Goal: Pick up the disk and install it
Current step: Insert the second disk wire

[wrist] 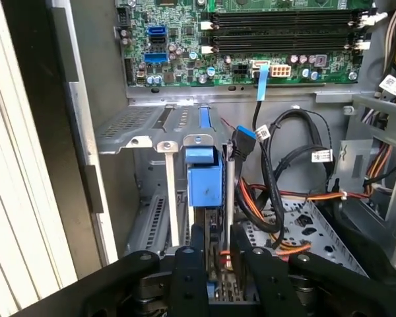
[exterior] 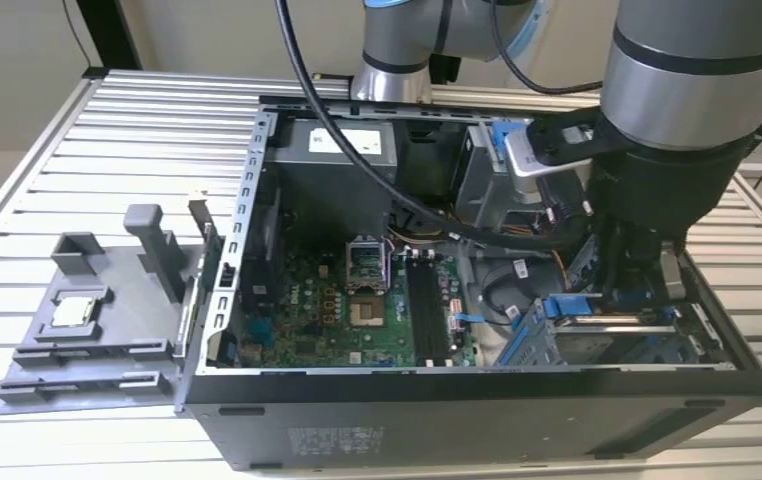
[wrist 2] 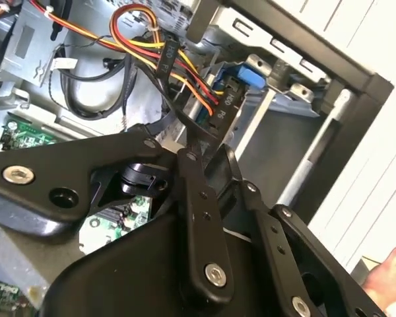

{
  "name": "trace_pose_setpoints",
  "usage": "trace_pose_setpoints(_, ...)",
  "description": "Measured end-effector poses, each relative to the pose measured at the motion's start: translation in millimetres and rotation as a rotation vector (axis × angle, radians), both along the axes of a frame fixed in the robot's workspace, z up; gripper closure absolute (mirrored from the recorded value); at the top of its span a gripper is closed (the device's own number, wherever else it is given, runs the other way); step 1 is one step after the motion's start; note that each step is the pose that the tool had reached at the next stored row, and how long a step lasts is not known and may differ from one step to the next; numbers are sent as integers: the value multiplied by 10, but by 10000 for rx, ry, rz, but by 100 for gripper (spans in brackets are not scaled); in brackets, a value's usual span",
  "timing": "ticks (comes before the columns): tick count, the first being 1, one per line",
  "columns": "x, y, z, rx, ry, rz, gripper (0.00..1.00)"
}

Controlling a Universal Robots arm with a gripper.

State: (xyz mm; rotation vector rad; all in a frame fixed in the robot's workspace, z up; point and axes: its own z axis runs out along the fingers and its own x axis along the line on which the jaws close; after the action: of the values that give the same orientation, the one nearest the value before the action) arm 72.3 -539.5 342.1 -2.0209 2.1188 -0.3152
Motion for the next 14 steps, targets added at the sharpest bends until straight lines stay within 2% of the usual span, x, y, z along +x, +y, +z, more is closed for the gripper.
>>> trace_pose_setpoints(4,0,0,178,-3,0,-2,0)
trace_pose_setpoints(8,0,0,218,-1,0,-3,0)
trace_pose_setpoints(9,0,0,245,-1,0,-4,100)
trace_pose_setpoints(12,0,0,325,-1,0,-5,100)
trace_pose_setpoints(14,0,0,335,0,0,-5,100)
